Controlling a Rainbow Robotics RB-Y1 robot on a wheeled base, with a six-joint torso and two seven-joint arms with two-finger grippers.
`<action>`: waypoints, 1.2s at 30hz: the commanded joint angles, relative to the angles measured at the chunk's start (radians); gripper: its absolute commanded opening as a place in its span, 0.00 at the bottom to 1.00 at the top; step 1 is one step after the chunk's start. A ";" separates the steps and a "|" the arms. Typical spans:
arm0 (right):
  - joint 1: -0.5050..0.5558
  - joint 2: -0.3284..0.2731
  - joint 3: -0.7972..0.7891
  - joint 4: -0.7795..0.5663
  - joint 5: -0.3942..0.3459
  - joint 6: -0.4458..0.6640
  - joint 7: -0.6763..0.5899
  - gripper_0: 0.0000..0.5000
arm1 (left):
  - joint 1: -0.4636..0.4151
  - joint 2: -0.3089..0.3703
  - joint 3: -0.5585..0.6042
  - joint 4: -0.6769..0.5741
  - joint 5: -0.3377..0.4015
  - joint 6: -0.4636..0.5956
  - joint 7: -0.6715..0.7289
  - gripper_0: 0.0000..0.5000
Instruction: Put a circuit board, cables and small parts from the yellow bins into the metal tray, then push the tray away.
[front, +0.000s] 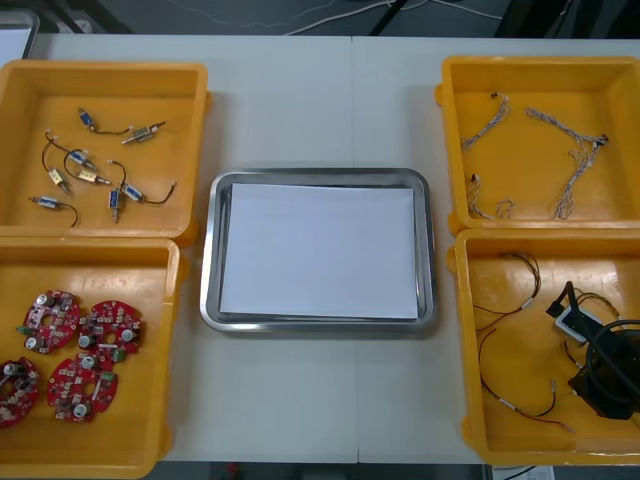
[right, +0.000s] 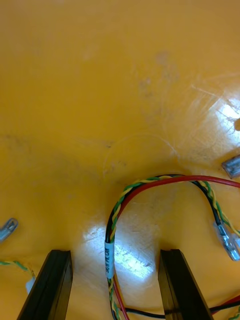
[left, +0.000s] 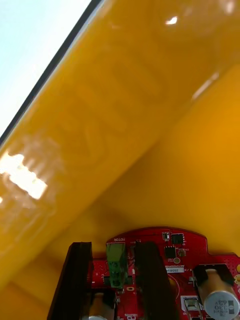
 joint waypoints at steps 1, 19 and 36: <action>0.027 0.019 0.025 -0.009 0.026 -0.012 -0.046 1.00 | -0.014 -0.014 -0.015 0.004 -0.014 -0.005 -0.091 0.57; 0.000 0.032 -0.001 -0.009 0.015 0.001 -0.053 0.00 | -0.018 -0.013 -0.012 0.002 -0.002 0.004 -0.103 0.00; -0.125 0.037 -0.214 -0.172 -0.108 0.398 -0.039 0.00 | -0.047 -0.011 0.074 -0.148 0.019 0.203 -0.110 0.00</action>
